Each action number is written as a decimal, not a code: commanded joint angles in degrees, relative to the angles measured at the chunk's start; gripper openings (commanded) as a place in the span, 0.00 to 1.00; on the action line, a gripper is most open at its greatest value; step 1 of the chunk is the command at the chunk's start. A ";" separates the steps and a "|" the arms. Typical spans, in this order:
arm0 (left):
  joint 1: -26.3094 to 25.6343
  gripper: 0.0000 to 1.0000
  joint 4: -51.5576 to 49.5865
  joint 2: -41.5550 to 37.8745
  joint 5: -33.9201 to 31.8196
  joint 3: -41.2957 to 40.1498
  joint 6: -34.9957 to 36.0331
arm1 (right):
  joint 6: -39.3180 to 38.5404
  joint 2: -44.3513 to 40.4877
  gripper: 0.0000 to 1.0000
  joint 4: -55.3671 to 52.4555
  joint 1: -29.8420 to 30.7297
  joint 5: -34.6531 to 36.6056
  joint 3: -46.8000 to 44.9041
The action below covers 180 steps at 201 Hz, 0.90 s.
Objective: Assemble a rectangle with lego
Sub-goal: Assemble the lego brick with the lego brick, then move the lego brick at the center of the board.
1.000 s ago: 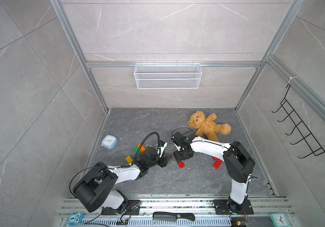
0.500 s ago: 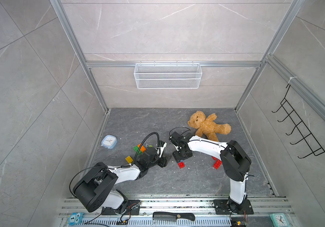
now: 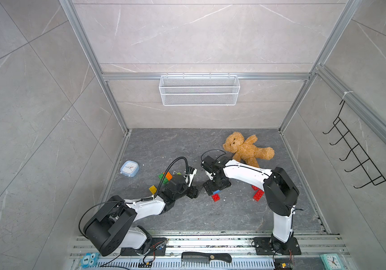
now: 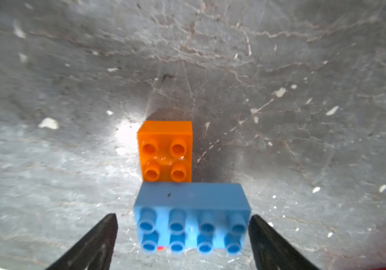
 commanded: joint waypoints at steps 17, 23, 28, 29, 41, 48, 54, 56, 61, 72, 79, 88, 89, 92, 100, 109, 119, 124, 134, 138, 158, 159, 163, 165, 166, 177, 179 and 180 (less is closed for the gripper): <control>0.44 0.81 -11.17 -5.75 -1.95 5.31 7.71 | 7.07 -20.97 0.87 7.56 -14.43 -2.28 -16.11; -1.08 0.84 -13.14 -4.79 -2.61 7.14 9.43 | 7.98 -23.02 0.86 7.91 -17.27 -1.47 -18.89; -2.85 0.86 -14.62 -3.64 -3.27 8.68 10.53 | 8.76 -24.47 0.85 7.80 -19.61 -0.15 -20.82; -3.17 0.86 -14.99 -3.39 -3.43 9.01 10.79 | 8.82 -24.72 0.85 7.76 -20.02 0.22 -21.29; -7.66 0.87 -17.39 0.41 -5.24 12.79 12.51 | 10.34 -27.25 0.84 7.19 -24.41 4.32 -24.69; -10.04 0.87 -18.19 2.84 -5.67 15.14 13.08 | 11.13 -28.17 0.84 7.12 -26.62 6.36 -25.99; -11.97 0.87 -18.59 4.88 -5.94 16.90 13.27 | 11.60 -28.73 0.84 7.15 -28.19 7.80 -27.13; -12.60 0.87 -18.62 5.66 -6.07 17.48 13.31 | 11.71 -28.86 0.84 7.22 -28.72 8.13 -27.41; -14.04 0.87 -18.71 7.36 -6.36 18.94 13.37 | 11.71 -29.02 0.84 7.79 -30.35 8.45 -28.36; -16.62 0.87 -18.86 10.93 -6.50 22.18 13.43 | 11.43 -28.52 0.84 8.96 -33.60 7.63 -29.69; -17.86 0.87 -19.18 12.95 -6.41 24.13 13.35 | 11.18 -27.92 0.84 9.69 -35.33 7.05 -30.31; -19.23 0.87 -19.59 15.18 -6.34 26.35 13.08 | 10.99 -27.05 0.85 10.84 -37.30 6.13 -30.99; -19.36 0.87 -19.63 15.34 -6.33 26.54 13.07 | 10.99 -26.93 0.85 10.99 -37.57 6.00 -31.12; -19.70 0.87 -19.68 15.99 -6.20 27.21 13.01 | 10.99 -26.60 0.85 11.38 -38.16 5.49 -31.35; -20.43 0.87 -19.60 17.46 -5.61 28.50 12.68 | 11.07 -25.97 0.85 12.89 -39.99 3.52 -32.23; -21.04 0.87 -19.38 18.61 -5.12 29.44 12.36 | 11.37 -25.00 0.85 14.47 -40.93 1.40 -33.23; -21.40 0.87 -19.00 19.58 -4.71 29.89 12.07 | 12.03 -23.66 0.84 15.32 -41.08 0.34 -33.80; -21.50 0.87 -18.78 19.84 -4.45 29.96 11.95 | 12.48 -23.22 0.84 15.96 -41.09 -0.52 -34.32; -21.51 0.87 -18.41 20.02 -4.30 29.73 11.77 | 13.61 -22.88 0.82 17.71 -41.09 -2.67 -35.90; -21.50 0.87 -18.21 20.07 -4.39 29.56 11.81 | 14.14 -22.79 0.81 18.43 -41.02 -3.65 -36.45; -21.50 0.87 -18.10 19.70 -5.32 28.71 12.26 | 18.19 -23.23 0.76 21.49 -39.58 -7.52 -39.83; -21.46 0.87 -18.10 19.66 -5.38 28.60 12.31 | 18.46 -23.27 0.76 21.59 -39.46 -7.59 -39.94; -21.42 0.87 -18.10 19.54 -5.64 28.46 12.40 | 19.24 -23.50 0.75 21.93 -38.49 -7.83 -40.29; -21.38 0.87 -18.16 19.54 -5.69 28.42 12.50 | 19.73 -23.66 0.75 22.05 -37.89 -7.91 -40.43; -21.40 0.87 -18.18 19.49 -5.74 28.32 12.56 | 19.93 -23.74 0.75 22.09 -37.51 -7.92 -40.50; -21.35 0.87 -18.27 19.25 -6.10 27.97 12.77 | 22.19 -24.22 0.74 22.17 -33.78 -7.41 -40.41; -21.40 0.87 -18.34 19.18 -6.13 27.88 12.82 | 22.53 -24.32 0.74 22.18 -33.09 -7.32 -40.33; -21.41 0.87 -18.35 19.18 -6.18 27.88 12.81 | 22.78 -24.38 0.74 22.20 -32.78 -7.23 -40.27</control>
